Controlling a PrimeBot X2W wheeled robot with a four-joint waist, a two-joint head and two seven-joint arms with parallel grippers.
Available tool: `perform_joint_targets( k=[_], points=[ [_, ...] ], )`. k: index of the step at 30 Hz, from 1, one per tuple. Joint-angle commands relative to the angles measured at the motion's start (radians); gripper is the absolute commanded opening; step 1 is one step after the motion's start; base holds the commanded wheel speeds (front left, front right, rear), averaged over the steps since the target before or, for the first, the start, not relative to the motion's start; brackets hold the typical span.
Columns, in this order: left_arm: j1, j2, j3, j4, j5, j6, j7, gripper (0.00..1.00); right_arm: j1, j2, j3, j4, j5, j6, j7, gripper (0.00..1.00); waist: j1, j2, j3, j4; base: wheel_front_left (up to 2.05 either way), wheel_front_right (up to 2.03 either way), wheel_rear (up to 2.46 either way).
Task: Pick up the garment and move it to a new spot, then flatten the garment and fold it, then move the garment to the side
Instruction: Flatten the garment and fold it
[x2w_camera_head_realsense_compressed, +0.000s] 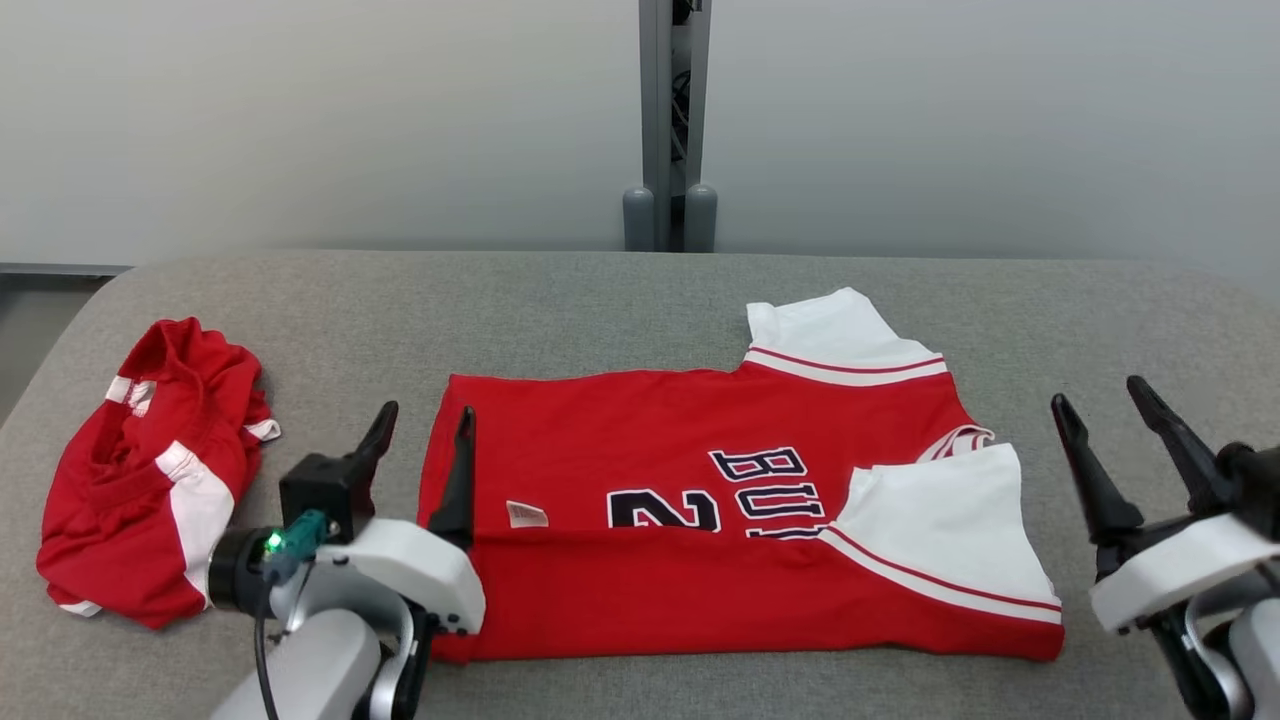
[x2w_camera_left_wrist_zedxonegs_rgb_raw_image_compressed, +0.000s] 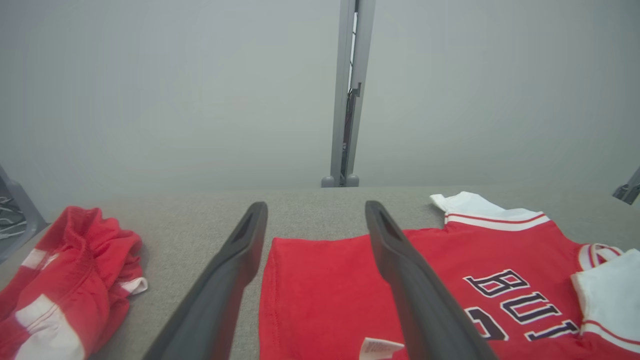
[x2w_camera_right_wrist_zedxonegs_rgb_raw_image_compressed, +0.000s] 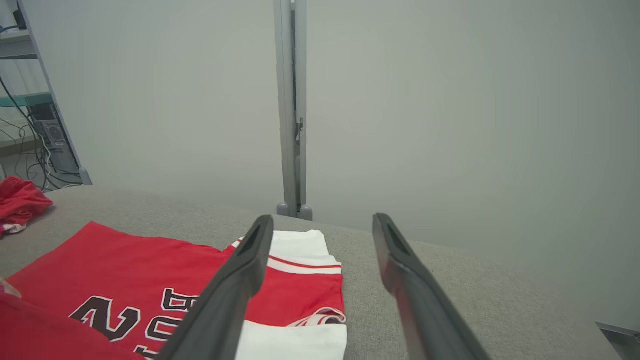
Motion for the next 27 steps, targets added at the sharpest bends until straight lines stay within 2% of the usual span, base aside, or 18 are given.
perform_joint_targets(
  k=[1,5,9,12,18,27],
  points=[
    [0.056,-0.013,0.038,-0.018,0.046,0.001,-0.001,1.00,0.037,0.020,-0.032,-0.027,-0.043,0.000,-0.002,1.00,0.0000,-0.0001,0.003,-0.003,0.00,0.00,0.00],
    [0.175,-0.089,0.212,-0.102,0.208,-0.027,-0.002,1.00,0.132,0.118,-0.151,-0.126,-0.152,0.000,-0.002,1.00,0.0000,-0.0001,0.009,-0.005,0.00,0.00,0.00],
    [0.280,-0.167,0.338,-0.151,0.351,-0.080,-0.002,1.00,0.199,0.193,-0.213,-0.199,-0.229,0.000,-0.002,1.00,0.0000,-0.0001,0.011,-0.006,0.00,0.00,0.00],
    [0.345,-0.222,0.422,-0.158,0.419,-0.120,-0.002,1.00,0.232,0.241,-0.243,-0.229,-0.251,0.000,-0.002,1.00,0.0000,-0.0001,0.010,-0.008,0.00,0.00,0.00],
    [0.409,-0.273,0.482,-0.110,0.507,-0.203,-0.002,1.00,0.259,0.282,-0.243,-0.221,-0.269,0.000,-0.002,1.00,0.0000,-0.0001,0.003,-0.010,0.00,0.00,0.00],
    [0.392,-0.285,0.524,-0.095,0.528,-0.243,-0.002,1.00,0.256,0.295,-0.257,-0.200,-0.247,0.000,-0.002,1.00,0.0000,-0.0001,0.001,-0.009,0.00,0.00,0.00]
  ],
)
